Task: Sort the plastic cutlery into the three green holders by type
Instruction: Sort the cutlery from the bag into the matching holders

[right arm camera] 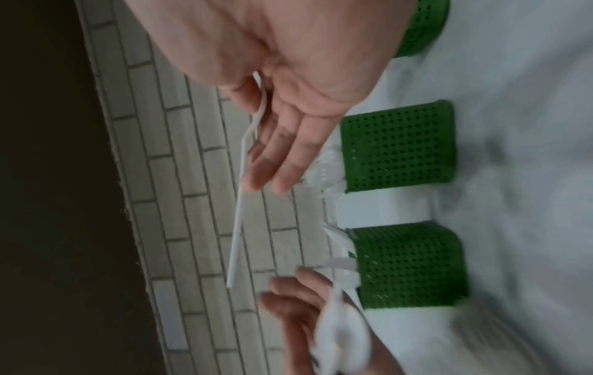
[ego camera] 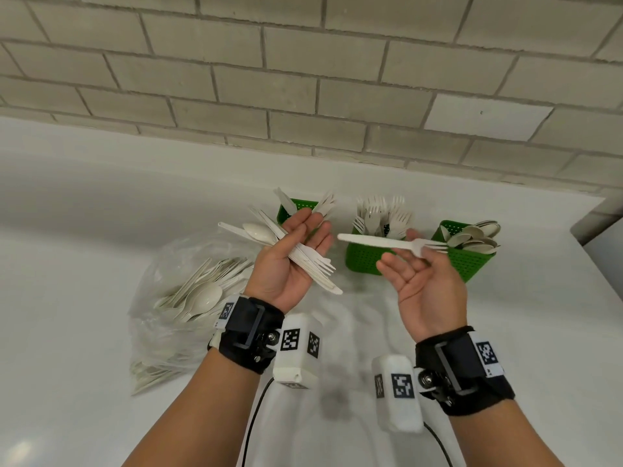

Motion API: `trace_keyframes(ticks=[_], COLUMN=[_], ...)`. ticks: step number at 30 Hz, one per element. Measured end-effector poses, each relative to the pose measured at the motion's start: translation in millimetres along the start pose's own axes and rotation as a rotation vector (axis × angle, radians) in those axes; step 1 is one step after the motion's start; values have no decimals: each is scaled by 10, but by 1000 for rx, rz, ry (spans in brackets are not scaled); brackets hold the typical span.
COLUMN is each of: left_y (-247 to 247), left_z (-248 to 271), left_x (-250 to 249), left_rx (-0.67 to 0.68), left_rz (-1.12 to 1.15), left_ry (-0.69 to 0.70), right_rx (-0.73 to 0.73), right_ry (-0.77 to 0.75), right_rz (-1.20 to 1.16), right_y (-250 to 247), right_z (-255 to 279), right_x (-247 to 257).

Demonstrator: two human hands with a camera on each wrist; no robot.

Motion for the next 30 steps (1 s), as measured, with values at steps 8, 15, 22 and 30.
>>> trace_keyframes(ticks=[8, 15, 22, 30], left_y=[3, 69, 9, 41], left_z=[-4, -19, 6, 53], left_x=[-60, 52, -3, 48], left_rx=[29, 95, 52, 70], left_rz=[13, -115, -116, -69], left_ry=[26, 62, 81, 53], right_rx=[-26, 265, 146, 148], right_ry=[83, 145, 162, 21], right_rz=[189, 704, 599, 540], right_y=[1, 211, 260, 260], right_z=[34, 215, 169, 145], right_x=[-103, -462, -379, -416])
Point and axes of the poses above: each hand's wrist, its own z-axis away from the middle knuckle, its own y-axis out of the palm, x = y × z, the point moved 2 cm from there along -z, towards the middle knuckle, and after that the axes turned 3 degrees about -x, right-handed, at the moved point
